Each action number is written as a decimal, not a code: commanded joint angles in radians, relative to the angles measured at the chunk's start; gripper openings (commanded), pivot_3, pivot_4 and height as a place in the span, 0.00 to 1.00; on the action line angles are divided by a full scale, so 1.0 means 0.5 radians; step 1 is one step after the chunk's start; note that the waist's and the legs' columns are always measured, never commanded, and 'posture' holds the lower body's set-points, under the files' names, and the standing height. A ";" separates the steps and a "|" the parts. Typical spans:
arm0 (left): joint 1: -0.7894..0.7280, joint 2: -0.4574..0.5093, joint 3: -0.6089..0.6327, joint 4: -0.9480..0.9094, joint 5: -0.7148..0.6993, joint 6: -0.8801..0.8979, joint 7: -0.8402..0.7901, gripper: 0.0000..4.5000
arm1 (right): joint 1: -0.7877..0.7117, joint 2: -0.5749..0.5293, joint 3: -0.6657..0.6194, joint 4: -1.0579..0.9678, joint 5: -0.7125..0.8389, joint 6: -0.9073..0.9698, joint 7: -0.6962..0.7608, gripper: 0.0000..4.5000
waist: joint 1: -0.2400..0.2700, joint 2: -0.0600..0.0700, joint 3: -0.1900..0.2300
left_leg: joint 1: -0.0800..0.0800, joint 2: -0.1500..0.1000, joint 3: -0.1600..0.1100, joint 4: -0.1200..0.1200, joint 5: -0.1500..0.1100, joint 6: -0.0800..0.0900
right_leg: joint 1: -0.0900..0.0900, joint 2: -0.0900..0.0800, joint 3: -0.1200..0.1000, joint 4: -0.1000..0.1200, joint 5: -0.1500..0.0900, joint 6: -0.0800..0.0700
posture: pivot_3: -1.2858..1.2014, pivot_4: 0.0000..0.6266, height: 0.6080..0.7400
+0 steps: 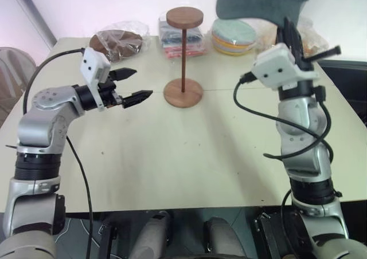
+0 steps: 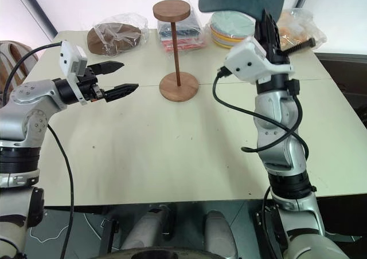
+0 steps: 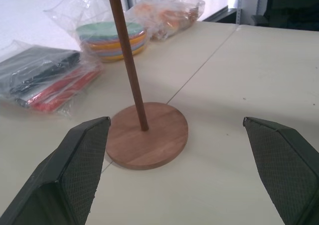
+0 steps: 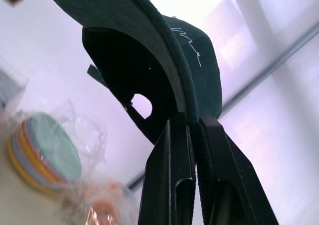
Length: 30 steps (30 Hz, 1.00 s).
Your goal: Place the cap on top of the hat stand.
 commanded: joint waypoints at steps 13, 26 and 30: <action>-0.107 -0.126 0.048 0.191 0.144 -0.204 0.129 1.00 | -0.248 0.230 0.260 0.078 0.062 -0.270 0.057 0.03 | -0.005 0.000 0.000 | -0.001 0.000 0.000 0.000 0.001 -0.001 | -0.002 0.000 0.000 0.001 0.000 0.000 | 0.52 0.24 1.00; -0.054 -0.111 0.076 0.137 0.145 -0.187 0.157 1.00 | -0.076 0.314 0.362 0.286 0.105 -0.514 0.020 0.03 | -0.005 0.000 0.000 | -0.001 0.000 -0.001 0.001 0.001 -0.001 | -0.002 0.001 -0.001 0.002 0.000 0.000 | 0.52 0.24 1.00; -0.040 -0.099 0.087 0.113 0.142 -0.172 0.163 1.00 | -0.053 0.314 0.369 0.393 0.084 -0.587 -0.034 0.03 | -0.007 0.000 0.000 | -0.001 0.000 -0.001 0.001 0.001 -0.001 | -0.002 0.004 0.000 0.002 0.000 0.000 | 0.52 0.24 1.00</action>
